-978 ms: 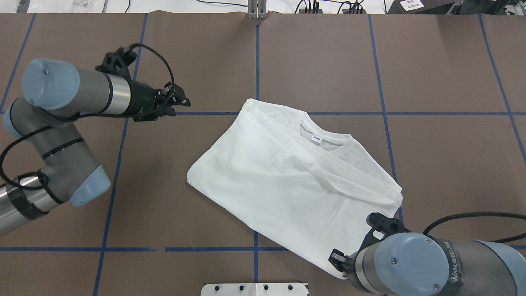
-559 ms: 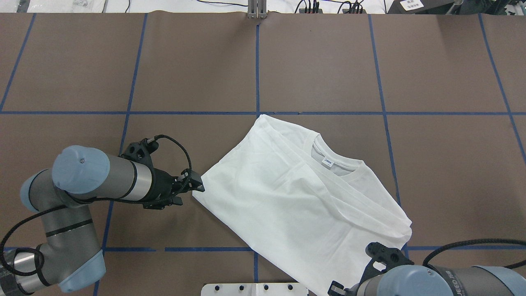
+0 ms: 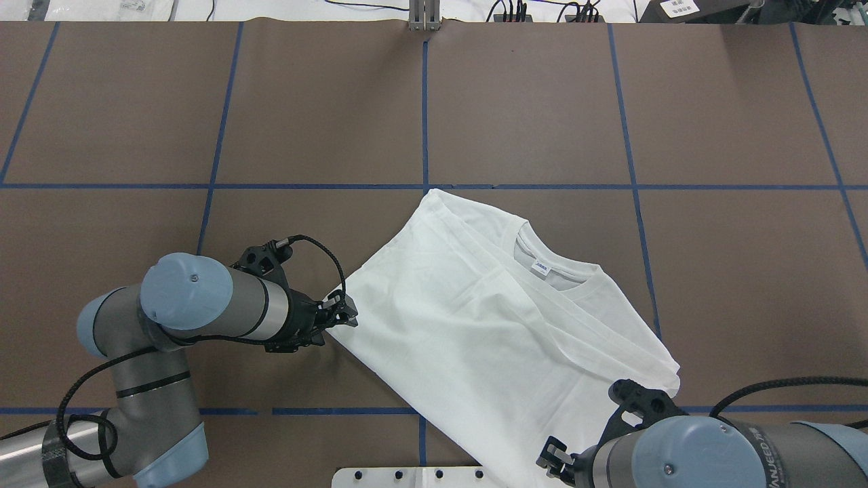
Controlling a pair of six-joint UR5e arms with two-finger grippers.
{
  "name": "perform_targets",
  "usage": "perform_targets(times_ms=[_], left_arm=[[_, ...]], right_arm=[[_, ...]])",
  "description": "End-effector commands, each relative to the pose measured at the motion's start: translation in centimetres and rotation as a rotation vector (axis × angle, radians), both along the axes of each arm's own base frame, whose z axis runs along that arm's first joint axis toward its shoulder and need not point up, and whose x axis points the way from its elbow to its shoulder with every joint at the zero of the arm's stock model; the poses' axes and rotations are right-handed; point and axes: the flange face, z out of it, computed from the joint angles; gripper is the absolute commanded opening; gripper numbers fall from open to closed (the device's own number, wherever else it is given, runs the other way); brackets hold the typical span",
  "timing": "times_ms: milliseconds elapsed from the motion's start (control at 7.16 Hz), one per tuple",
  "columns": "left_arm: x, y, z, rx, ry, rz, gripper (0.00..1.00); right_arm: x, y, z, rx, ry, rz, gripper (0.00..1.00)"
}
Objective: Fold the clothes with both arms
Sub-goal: 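Drag the folded shirt toward the robot with the right gripper while the left grasps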
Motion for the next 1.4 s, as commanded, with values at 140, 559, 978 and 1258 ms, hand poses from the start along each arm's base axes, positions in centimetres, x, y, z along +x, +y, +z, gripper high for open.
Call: perform_targets(times_ms=[140, 559, 978, 1258], left_arm=[[0.8, 0.0, 0.5, 0.004, -0.019, -0.012, 0.49], [-0.5, -2.0, 0.7, 0.053, -0.036, -0.085, 0.00], [-4.7, -8.4, 0.6, 0.246, -0.075, -0.119, 0.00], [-7.5, -16.6, -1.9, 0.290, -0.079, -0.232, 0.00]], right_arm=[[0.7, -1.4, -0.4, -0.003, -0.011, 0.030, 1.00], [1.2, -1.8, -0.9, -0.003, -0.023, 0.040, 1.00], [1.3, -2.1, -1.0, -0.003, -0.024, 0.046, 1.00], [2.0, -3.8, -1.0, -0.001, -0.025, 0.085, 1.00]])
